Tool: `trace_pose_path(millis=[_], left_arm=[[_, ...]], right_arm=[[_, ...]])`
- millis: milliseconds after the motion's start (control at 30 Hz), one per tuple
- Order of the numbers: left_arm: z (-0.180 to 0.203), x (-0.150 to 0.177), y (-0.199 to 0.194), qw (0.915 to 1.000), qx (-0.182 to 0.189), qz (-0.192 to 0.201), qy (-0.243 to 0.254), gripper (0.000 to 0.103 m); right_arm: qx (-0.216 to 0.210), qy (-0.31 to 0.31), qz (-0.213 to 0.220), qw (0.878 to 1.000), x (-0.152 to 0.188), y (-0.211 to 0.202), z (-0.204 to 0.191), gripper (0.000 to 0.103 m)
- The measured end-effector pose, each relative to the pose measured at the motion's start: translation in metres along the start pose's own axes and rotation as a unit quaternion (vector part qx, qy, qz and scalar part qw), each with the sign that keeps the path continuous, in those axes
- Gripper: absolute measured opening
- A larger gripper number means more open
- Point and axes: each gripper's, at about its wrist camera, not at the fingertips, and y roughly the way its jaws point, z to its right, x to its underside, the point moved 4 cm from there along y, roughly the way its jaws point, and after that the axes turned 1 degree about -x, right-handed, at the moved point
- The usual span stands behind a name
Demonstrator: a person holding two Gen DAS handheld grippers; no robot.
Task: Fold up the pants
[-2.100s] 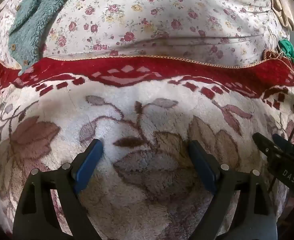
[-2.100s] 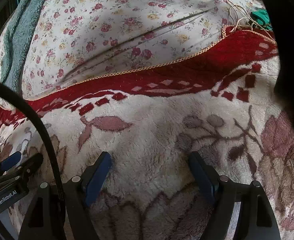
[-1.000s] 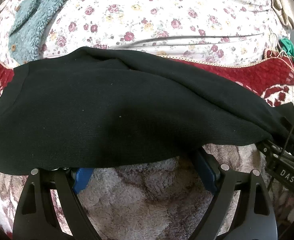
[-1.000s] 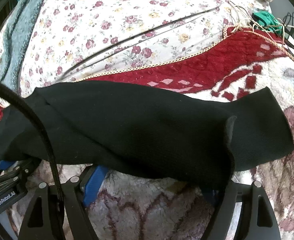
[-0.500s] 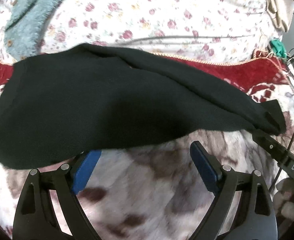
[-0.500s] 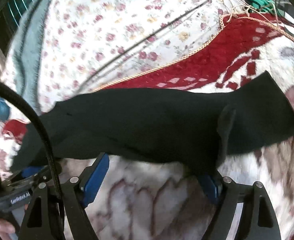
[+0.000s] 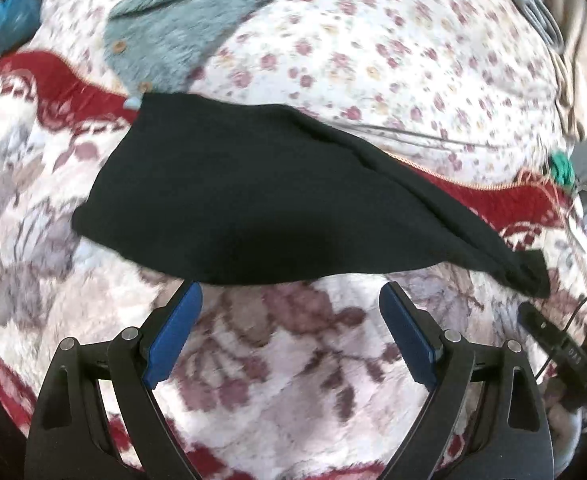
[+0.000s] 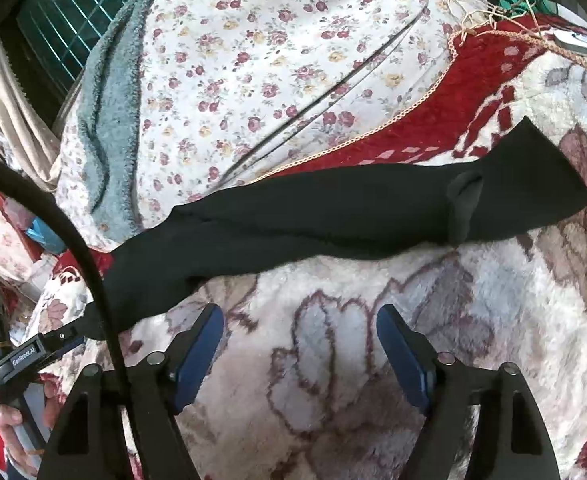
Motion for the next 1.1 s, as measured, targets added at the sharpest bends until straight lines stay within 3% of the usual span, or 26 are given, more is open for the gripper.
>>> trace_pose_path(millis=[67,233,467,800,867,933,1000,1033,1100], left_arm=[[-0.013,0.004,0.011,0.9996,0.009,-0.012,-0.023,0.091],[-0.042,0.01,0.031,0.9966,0.013,-0.022,-0.079,0.091],[-0.058,0.003,0.057,0.9913,0.031,-0.028,-0.124,0.091],[-0.048,-0.027,0.087,0.9893,0.02,0.003,-0.144,0.091],[-0.046,-0.033,0.093,0.9895,0.025,0.008,-0.142,0.091],[-0.046,-0.038,0.098,0.9896,0.023,0.012,-0.142,0.08],[-0.049,-0.04,0.102,0.9908,-0.022,0.01,-0.133,0.026],[-0.052,-0.041,0.102,0.9905,-0.033,0.007,-0.134,0.022],[-0.053,-0.041,0.1,0.9911,-0.015,0.001,-0.133,0.014]], right_arm=[[-0.004,-0.005,0.002,1.0,0.003,0.001,0.001,0.071],[-0.069,0.032,-0.013,0.997,0.002,0.017,-0.002,0.068],[-0.091,0.118,-0.001,0.989,-0.016,0.042,0.01,0.068],[-0.103,0.07,0.003,0.992,-0.037,0.075,-0.001,0.068],[-0.11,0.071,0.004,0.991,-0.04,0.079,0.001,0.062],[-0.108,0.08,-0.004,0.991,-0.042,0.088,0.005,0.038],[-0.11,0.085,-0.011,0.99,-0.041,0.092,0.007,0.025],[-0.113,0.083,-0.011,0.99,-0.041,0.091,0.006,0.013],[-0.111,0.067,-0.011,0.991,-0.038,0.087,0.0,0.01]])
